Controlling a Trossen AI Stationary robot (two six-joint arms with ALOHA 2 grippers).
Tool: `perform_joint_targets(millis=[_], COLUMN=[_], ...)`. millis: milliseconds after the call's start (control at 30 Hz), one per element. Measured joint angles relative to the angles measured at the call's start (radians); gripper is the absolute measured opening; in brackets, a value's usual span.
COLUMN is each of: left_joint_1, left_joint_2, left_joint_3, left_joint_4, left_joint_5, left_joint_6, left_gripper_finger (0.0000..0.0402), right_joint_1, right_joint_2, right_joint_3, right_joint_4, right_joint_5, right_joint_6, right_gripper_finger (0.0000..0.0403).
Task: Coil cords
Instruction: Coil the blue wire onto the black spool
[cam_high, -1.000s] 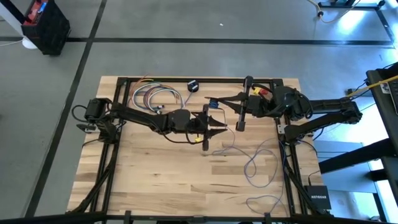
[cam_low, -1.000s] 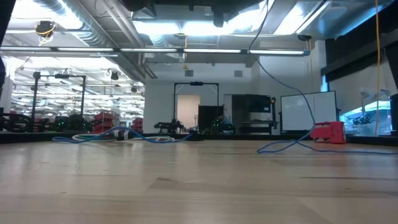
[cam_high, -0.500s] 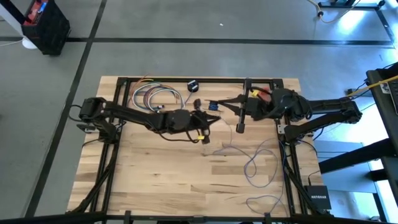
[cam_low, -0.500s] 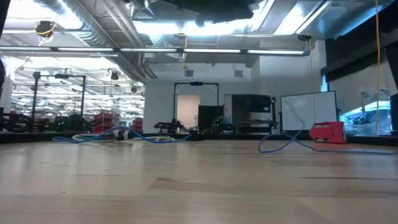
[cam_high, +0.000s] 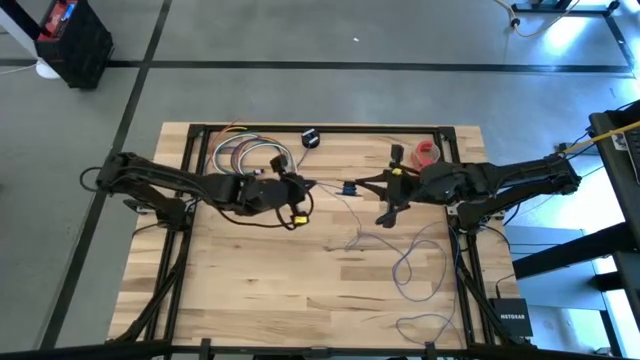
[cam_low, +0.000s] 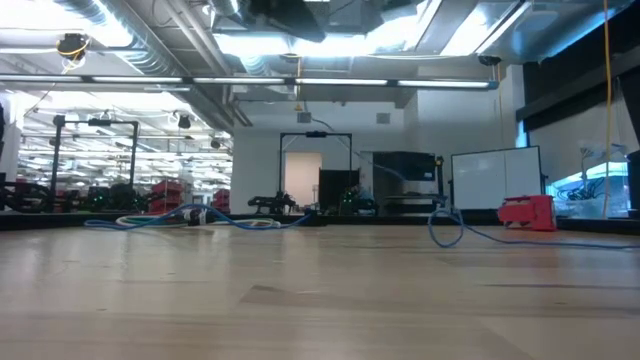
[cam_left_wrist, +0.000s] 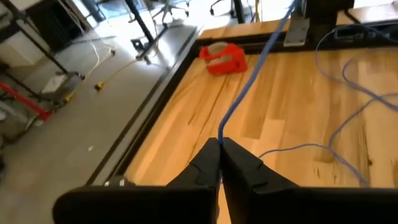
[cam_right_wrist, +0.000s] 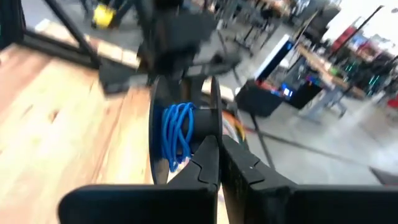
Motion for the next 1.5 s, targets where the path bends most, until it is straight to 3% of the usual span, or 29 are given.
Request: perform_joint_targets(millis=[400, 700, 800, 1033, 1267, 1500], left_joint_1=[-0.033, -0.097, -0.100, -0.095, -0.093, -0.087], left_joint_2=[-0.035, -0.034, -0.026, 0.029, 0.084, 0.091], left_joint_3=[0.000, -0.001, -0.001, -0.001, 0.000, 0.002], left_joint_4=[0.012, 0.108, 0.131, 0.249, 0.341, 0.343], left_joint_5=[0.047, 0.066, 0.068, 0.092, 0.082, 0.060], left_joint_6=[-0.048, -0.063, -0.065, -0.030, -0.001, 0.017], left_gripper_finger=[0.0004, 0.0005, 0.0005, 0.0005, 0.0005, 0.0005], right_joint_1=[-0.004, -0.029, -0.053, -0.084, -0.081, -0.081], right_joint_2=[0.126, 0.247, 0.267, 0.281, 0.280, 0.243], right_joint_3=[0.000, 0.000, 0.000, 0.000, 0.000, -0.002], right_joint_4=[-0.091, -0.014, 0.055, 0.234, 0.387, 0.440], right_joint_5=[0.075, 0.270, 0.263, 0.113, 0.042, 0.006], right_joint_6=[0.017, 0.012, 0.004, -0.017, -0.046, -0.047], right_gripper_finger=[0.0005, 0.0005, 0.0005, 0.0005, 0.0005, 0.0005])
